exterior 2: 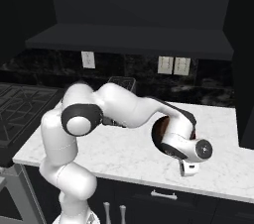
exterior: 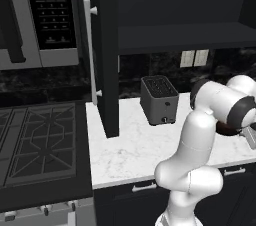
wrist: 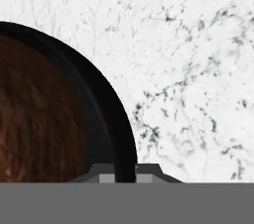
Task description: Pick up the bowls on the counter and stack them on top of one another in the open cabinet. Place the smaller bowl on top of the larger bowl.
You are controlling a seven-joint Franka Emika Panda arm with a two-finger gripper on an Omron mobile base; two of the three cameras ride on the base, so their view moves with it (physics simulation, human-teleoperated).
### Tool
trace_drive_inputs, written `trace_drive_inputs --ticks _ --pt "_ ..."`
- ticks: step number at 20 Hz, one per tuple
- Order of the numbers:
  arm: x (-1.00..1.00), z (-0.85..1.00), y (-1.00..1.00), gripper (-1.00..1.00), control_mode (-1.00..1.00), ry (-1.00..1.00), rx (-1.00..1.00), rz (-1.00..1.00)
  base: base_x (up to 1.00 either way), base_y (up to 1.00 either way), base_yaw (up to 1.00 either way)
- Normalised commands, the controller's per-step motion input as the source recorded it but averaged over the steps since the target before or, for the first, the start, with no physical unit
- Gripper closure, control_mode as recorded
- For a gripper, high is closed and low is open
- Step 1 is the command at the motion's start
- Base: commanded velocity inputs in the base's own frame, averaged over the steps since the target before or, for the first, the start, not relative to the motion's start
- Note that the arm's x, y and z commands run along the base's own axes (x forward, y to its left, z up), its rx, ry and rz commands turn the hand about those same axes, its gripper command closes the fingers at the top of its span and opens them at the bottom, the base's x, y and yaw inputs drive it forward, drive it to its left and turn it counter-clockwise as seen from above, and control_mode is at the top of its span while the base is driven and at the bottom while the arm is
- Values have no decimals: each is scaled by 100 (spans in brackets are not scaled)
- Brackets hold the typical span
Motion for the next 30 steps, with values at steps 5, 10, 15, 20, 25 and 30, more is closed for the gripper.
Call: trace_drive_inputs --ticks 5,10,15,20,25,30 --pt "-77 93 12 100 -100 -15 0 0 0 0 0" --pt "-79 100 33 100 -100 -13 -1 0 0 0 0" --pt "-52 100 63 100 -100 -4 -3 0 0 0 0" --pt "-19 100 85 100 -100 0 -5 0 0 0 0" --pt "-1 100 98 100 -100 -3 -6 0 0 0 0" --pt "0 100 78 100 -100 -9 -3 -3 0 0 0"
